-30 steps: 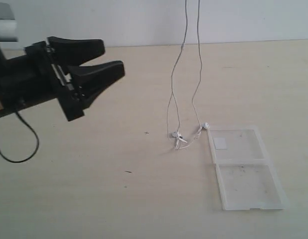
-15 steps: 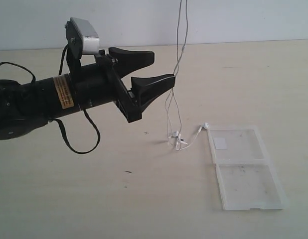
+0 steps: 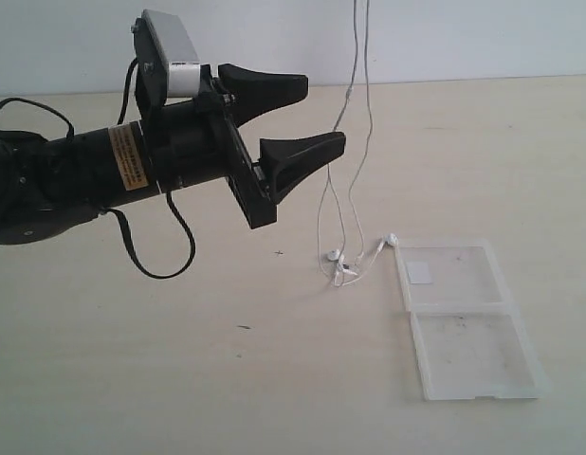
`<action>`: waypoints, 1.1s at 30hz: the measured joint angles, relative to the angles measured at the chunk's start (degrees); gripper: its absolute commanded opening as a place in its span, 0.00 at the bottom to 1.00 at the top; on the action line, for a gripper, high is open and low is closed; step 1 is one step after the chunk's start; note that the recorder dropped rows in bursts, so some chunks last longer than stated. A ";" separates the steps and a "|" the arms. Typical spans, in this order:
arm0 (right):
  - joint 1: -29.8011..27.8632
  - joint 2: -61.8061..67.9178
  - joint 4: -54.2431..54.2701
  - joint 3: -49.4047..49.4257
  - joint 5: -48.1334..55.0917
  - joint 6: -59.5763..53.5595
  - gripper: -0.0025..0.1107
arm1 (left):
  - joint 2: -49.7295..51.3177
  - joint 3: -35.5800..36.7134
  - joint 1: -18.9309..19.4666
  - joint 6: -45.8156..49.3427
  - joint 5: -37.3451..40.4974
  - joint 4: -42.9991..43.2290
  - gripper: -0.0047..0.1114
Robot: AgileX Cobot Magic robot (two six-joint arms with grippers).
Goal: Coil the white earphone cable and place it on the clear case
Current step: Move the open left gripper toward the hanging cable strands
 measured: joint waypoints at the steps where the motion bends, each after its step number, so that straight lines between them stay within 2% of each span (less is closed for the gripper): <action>1: 0.00 0.00 0.00 0.00 0.00 0.00 0.02 | 0.00 0.00 0.00 0.60 0.00 0.00 0.66; 12: 0.00 0.00 0.00 0.00 0.71 0.00 0.02 | 0.00 0.00 0.00 8.31 0.00 0.12 0.65; 33: 0.00 0.00 -0.11 0.00 1.09 0.00 0.02 | 5.08 -4.10 -0.46 3.15 -2.15 1.17 0.65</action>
